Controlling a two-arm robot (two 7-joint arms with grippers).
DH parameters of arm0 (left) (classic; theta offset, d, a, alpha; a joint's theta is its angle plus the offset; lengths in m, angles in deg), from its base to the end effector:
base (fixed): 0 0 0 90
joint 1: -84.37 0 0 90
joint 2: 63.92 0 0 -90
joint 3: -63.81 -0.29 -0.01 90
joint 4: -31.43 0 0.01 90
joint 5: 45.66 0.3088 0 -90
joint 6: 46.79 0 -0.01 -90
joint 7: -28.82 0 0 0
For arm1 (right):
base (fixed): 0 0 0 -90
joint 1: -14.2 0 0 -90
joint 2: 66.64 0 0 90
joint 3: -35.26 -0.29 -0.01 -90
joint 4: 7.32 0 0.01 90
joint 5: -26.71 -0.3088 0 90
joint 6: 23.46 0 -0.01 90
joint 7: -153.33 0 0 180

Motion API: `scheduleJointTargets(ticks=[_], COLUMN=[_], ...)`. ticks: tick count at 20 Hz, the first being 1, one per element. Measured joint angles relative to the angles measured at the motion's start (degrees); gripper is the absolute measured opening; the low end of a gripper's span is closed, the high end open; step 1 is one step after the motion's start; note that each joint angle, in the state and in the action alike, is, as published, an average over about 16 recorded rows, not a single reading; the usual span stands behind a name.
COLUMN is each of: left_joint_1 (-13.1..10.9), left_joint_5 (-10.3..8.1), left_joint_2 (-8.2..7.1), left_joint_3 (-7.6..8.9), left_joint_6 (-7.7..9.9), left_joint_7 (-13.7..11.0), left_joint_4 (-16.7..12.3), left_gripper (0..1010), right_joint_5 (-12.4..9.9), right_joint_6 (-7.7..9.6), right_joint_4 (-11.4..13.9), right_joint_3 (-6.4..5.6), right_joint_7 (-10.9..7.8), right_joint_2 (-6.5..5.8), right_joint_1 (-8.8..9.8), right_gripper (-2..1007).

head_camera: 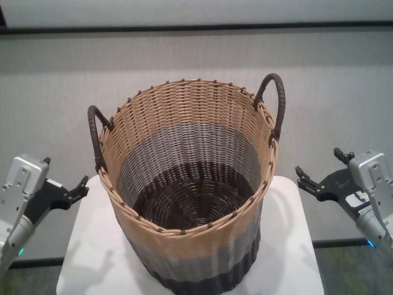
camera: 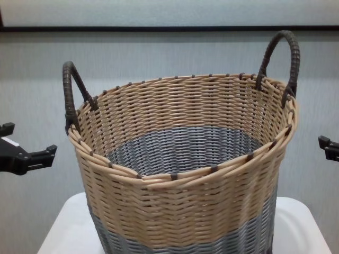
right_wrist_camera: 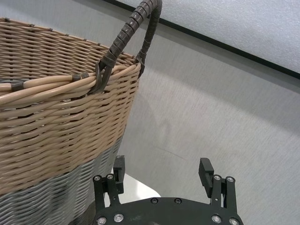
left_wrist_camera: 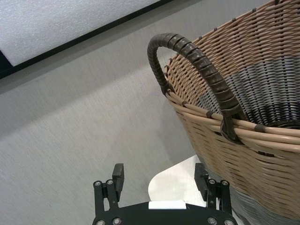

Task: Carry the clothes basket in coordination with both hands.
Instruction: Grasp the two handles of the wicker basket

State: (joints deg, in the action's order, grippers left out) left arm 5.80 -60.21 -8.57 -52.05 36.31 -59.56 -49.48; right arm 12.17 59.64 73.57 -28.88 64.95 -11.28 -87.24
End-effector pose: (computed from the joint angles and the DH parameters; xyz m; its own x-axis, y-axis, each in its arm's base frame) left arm 0.3581 0.0827 -0.3022 0.2923 0.8803 0.3737 -0.9553 0.2873 0.0703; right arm 0.3581 -0.0827 -0.3023 0.2922 -0.8803 0.3738 0.9553 0.2872 -0.0703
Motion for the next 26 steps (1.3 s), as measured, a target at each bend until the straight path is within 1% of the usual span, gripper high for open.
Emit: scheduleJointTargets(ticks=[26], left_joint_1=[0.0], left_joint_5=[0.00], left_joint_2=[0.00], left_joint_3=[0.00], left_joint_6=[0.00], left_joint_7=[0.0], left_joint_4=[0.0], left_gripper=[1000], right_joint_5=[0.0], right_joint_6=[0.00], right_joint_4=[0.0], right_joint_3=[0.00], right_joint_7=[0.00], right_joint_2=[0.00], right_joint_1=[0.00], right_gripper=[1003])
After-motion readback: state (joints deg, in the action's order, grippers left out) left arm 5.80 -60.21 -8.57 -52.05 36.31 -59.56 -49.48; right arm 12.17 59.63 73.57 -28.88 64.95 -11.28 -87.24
